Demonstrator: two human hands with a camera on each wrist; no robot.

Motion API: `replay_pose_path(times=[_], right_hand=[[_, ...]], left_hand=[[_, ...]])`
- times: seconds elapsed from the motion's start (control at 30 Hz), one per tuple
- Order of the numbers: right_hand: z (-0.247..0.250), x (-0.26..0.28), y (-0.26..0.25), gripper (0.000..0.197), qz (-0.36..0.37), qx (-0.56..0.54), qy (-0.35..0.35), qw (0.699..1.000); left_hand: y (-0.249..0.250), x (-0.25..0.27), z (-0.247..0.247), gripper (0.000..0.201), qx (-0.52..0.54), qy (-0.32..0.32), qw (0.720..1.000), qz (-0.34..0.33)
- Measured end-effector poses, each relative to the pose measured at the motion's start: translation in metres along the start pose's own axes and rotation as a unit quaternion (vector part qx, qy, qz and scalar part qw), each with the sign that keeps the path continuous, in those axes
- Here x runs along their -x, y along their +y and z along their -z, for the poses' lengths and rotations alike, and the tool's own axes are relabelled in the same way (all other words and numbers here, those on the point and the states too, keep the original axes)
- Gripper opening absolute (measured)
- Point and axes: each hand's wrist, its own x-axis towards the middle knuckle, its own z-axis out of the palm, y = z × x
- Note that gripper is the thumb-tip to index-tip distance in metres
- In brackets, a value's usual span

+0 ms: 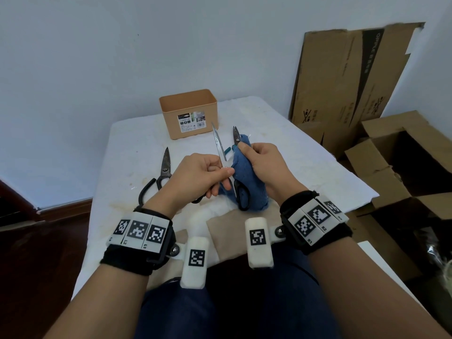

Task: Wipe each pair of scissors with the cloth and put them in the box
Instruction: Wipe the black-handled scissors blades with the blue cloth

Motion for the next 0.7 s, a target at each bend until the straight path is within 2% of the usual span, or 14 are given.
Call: replay_pose_path(times=[0.33, 0.6, 0.7], right_hand=[[0.002, -0.001, 0.000, 0.036, -0.007, 0.006, 0.002, 1.000], [0.021, -0.005, 0.006, 0.038, -0.064, -0.096, 0.083, 0.990], [0.019, -0.004, 0.003, 0.038, -0.069, -0.111, 0.074, 0.989]], left_hand=[[-0.002, 0.003, 0.003, 0.031, -0.003, -0.012, 1.000, 0.010], [-0.002, 0.006, 0.014, 0.032, 0.013, -0.006, 1.000, 0.006], [-0.002, 0.005, 0.013, 0.030, 0.030, -0.006, 1.000, 0.004]])
